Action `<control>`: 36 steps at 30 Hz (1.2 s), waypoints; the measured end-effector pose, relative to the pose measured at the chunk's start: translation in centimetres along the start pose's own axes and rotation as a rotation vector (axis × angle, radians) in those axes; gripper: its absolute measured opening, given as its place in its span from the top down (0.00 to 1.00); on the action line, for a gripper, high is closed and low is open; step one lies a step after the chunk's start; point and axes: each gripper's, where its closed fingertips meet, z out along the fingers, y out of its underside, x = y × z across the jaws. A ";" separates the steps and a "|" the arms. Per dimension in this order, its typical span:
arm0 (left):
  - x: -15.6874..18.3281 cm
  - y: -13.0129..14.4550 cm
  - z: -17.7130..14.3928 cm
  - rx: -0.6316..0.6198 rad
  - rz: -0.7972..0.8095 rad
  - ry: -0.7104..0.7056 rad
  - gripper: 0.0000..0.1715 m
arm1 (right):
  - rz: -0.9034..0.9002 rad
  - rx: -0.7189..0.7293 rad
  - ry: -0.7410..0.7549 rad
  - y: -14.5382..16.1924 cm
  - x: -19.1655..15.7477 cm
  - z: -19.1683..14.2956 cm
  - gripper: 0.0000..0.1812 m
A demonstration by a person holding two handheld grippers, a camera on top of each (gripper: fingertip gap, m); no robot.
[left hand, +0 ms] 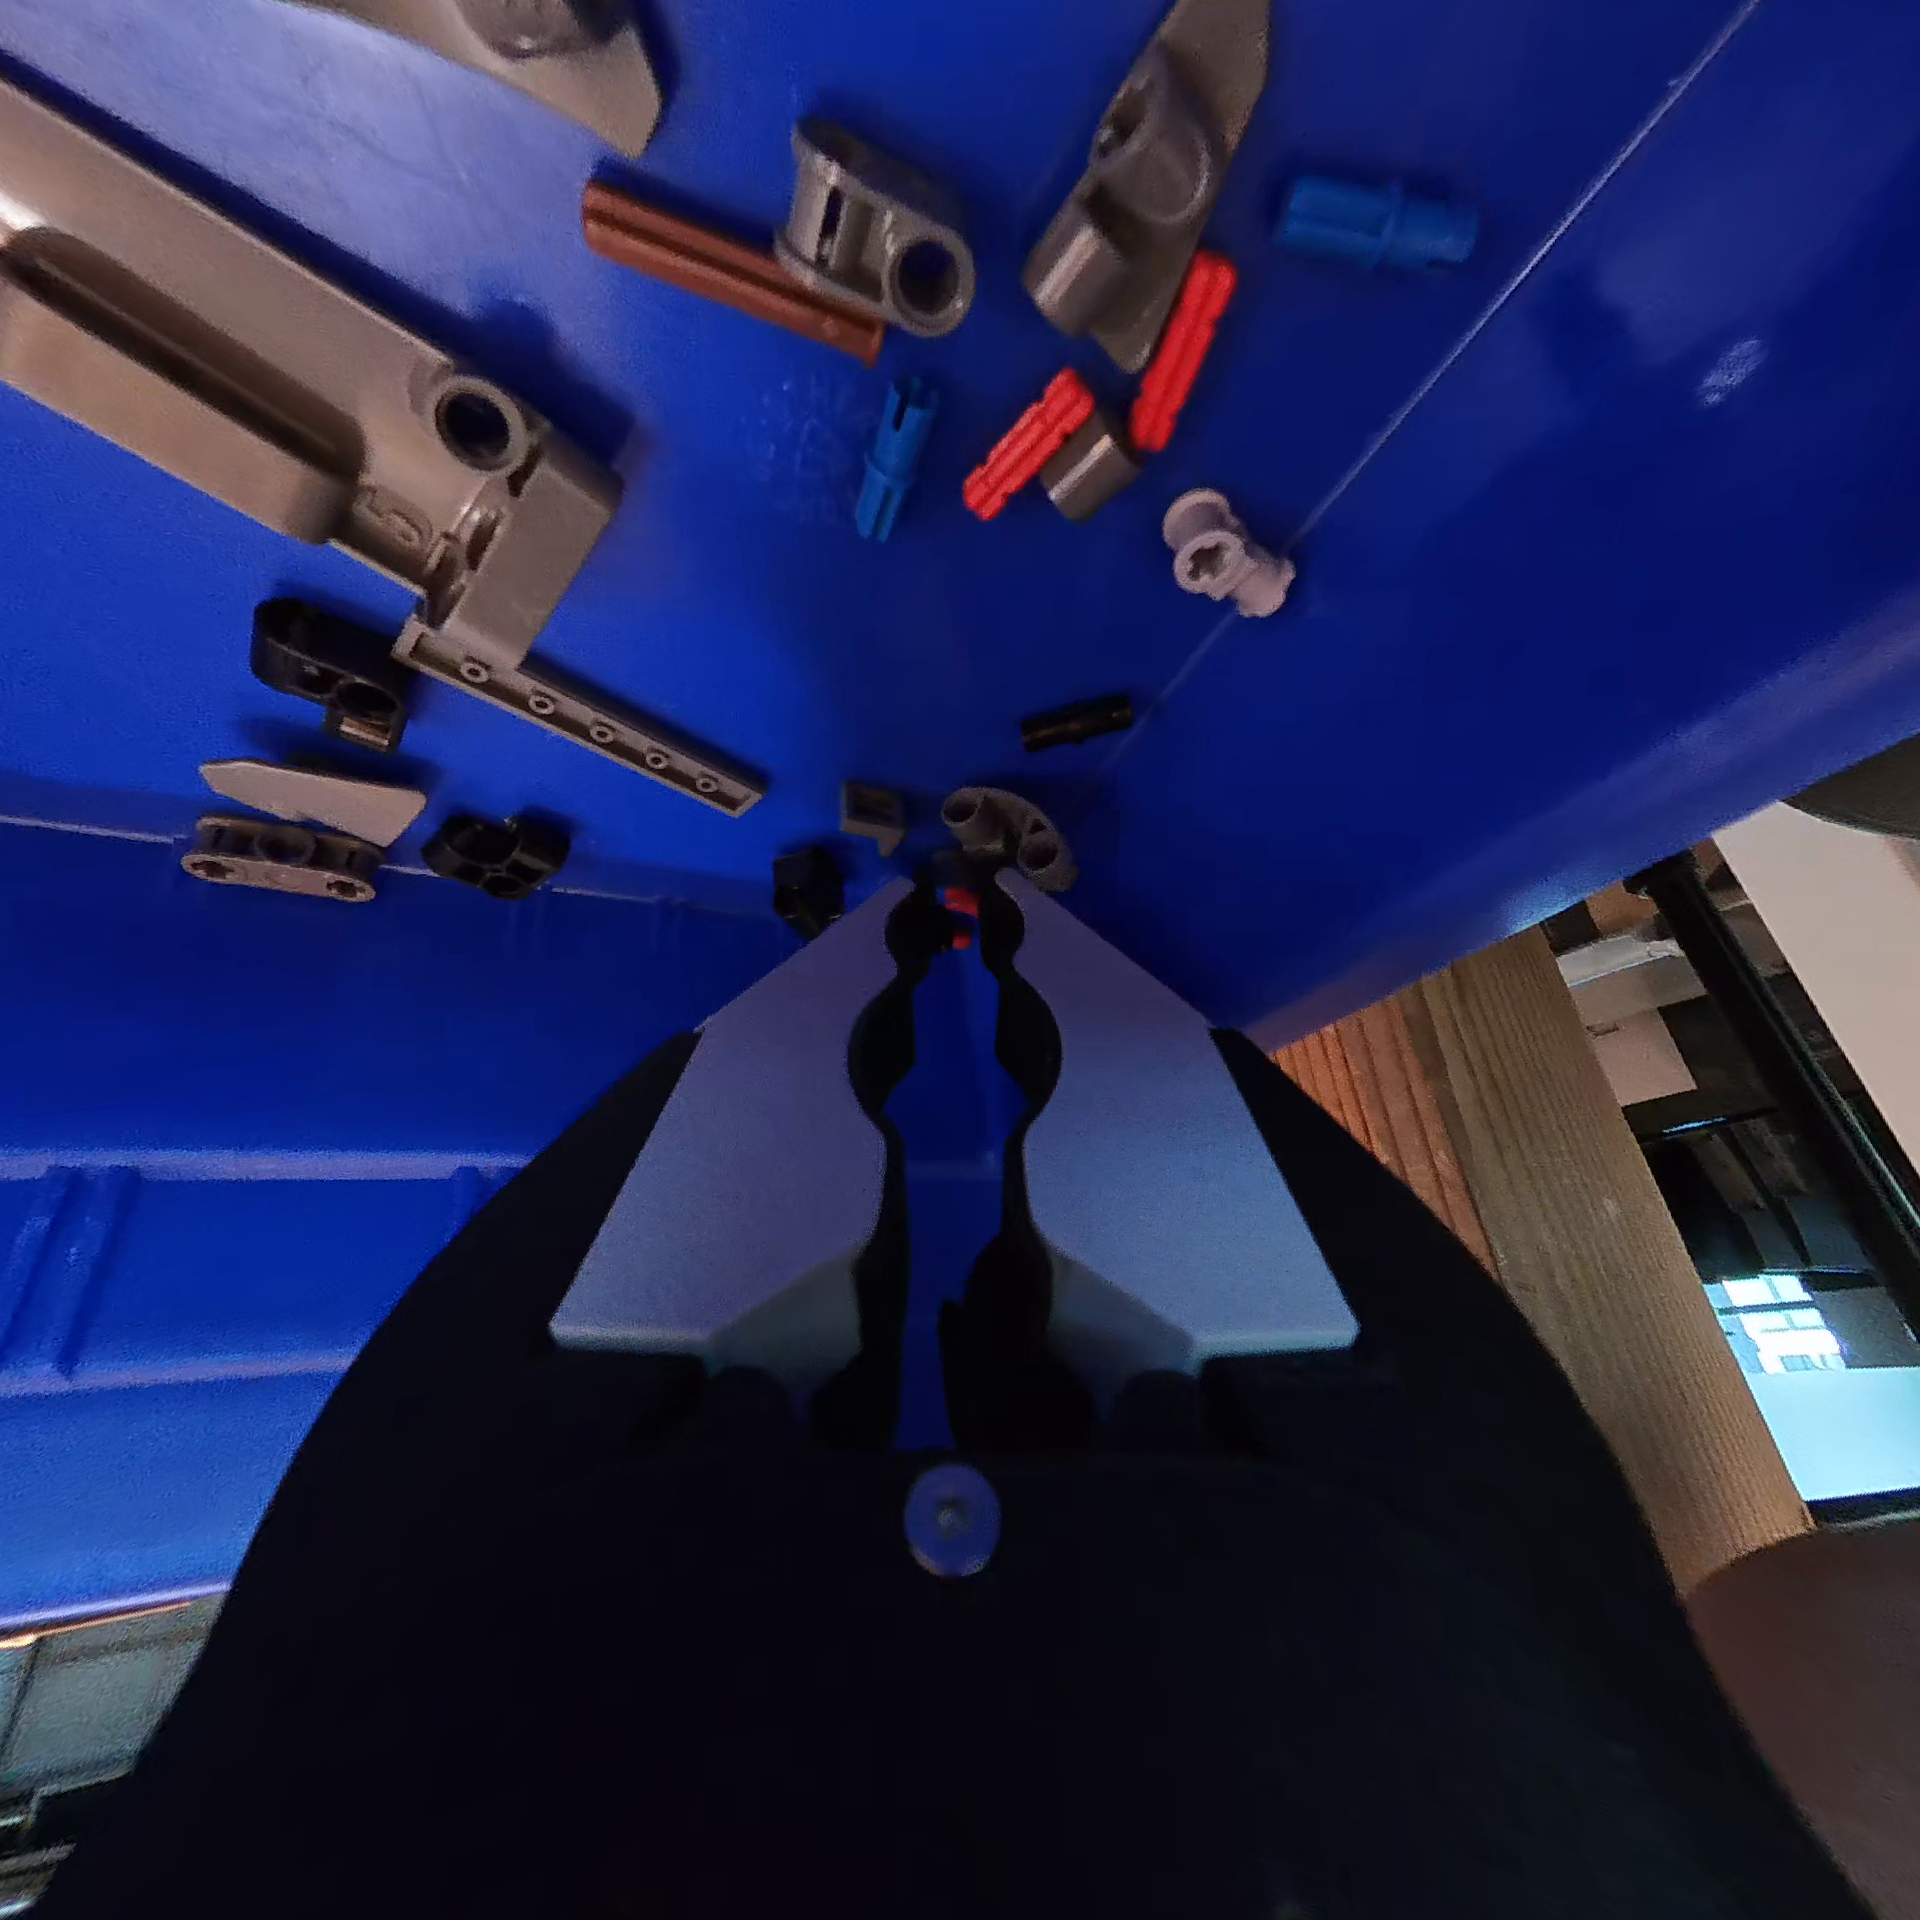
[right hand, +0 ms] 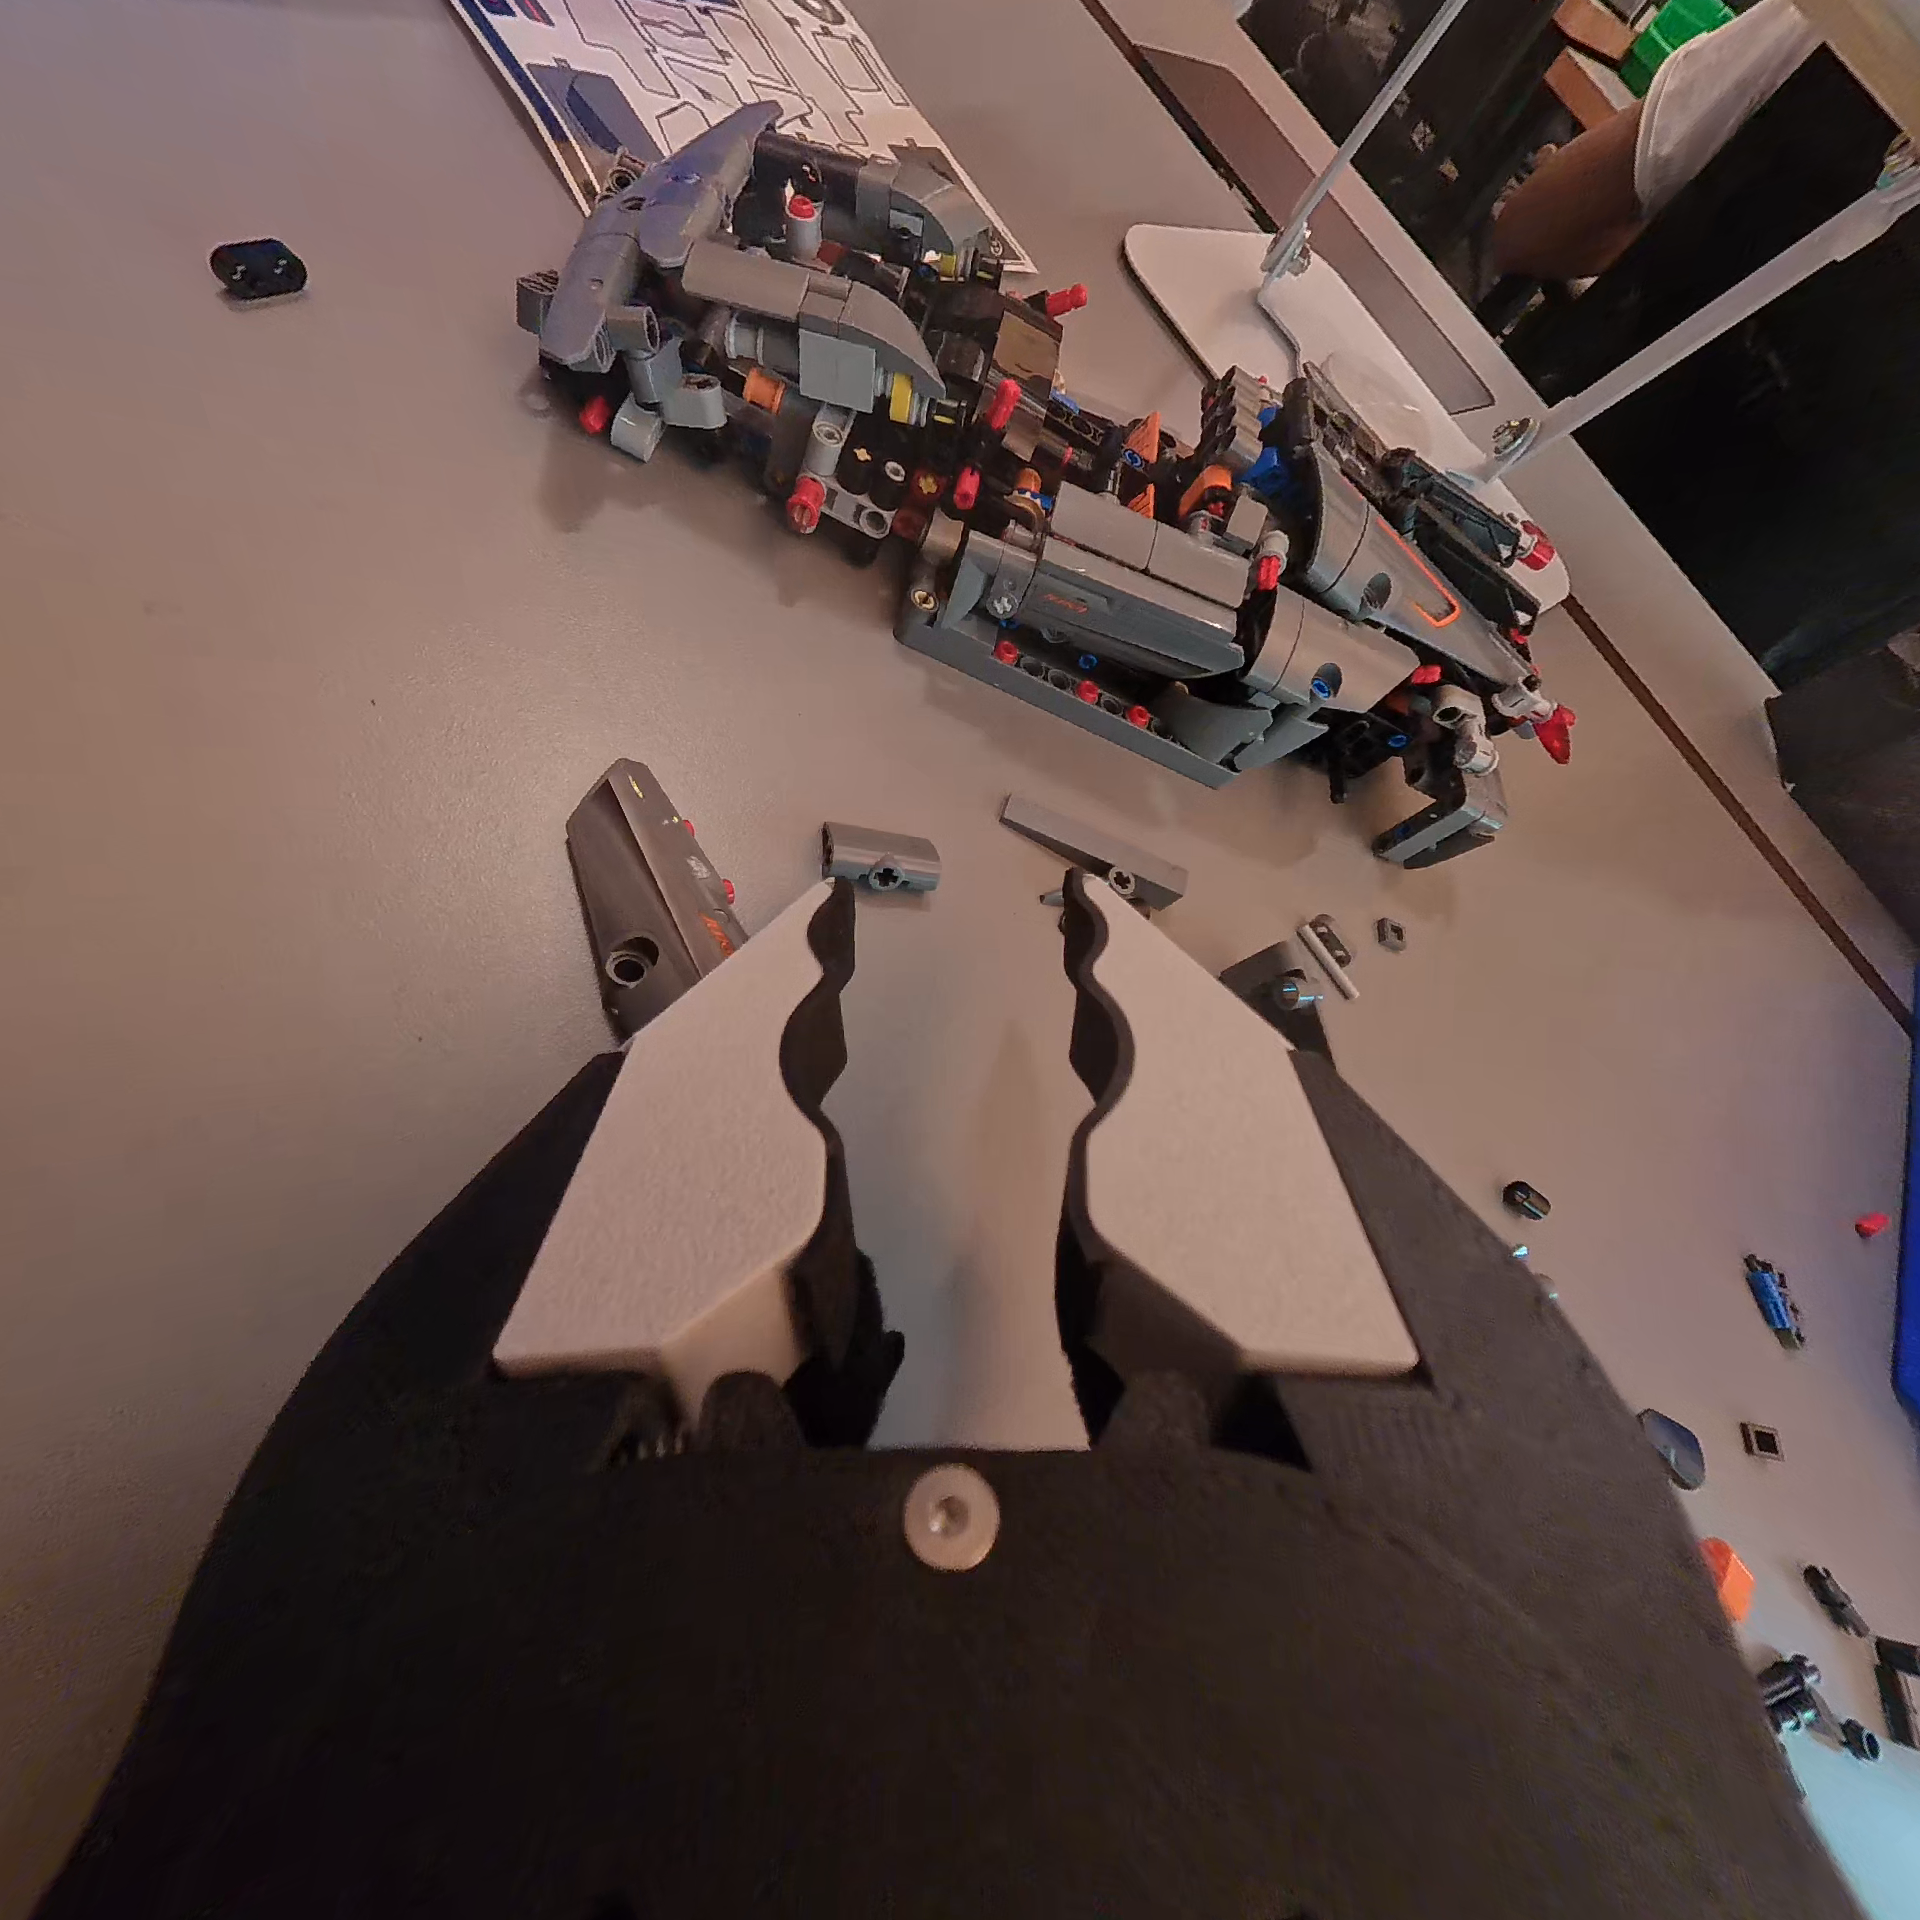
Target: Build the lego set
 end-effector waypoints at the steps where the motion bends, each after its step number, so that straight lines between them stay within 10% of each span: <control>1: 0.0 0.0 0.0 0.003 0.005 -0.004 0.96 | 0.001 0.001 0.000 0.0 0.0 0.0 0.79; 19: -0.6 0.1 -7.0 0.252 -0.093 -0.206 0.97 | -0.011 -0.007 -0.003 0.1 -0.1 0.1 0.79; 28: 6.4 -6.6 -16.0 0.639 0.066 -0.306 0.97 | -0.023 -0.012 -0.002 0.2 -0.2 0.1 0.79; 36: 12.2 -11.2 -15.4 0.872 0.046 -0.293 0.97 | -0.037 -0.024 -0.003 0.3 -0.4 0.2 0.79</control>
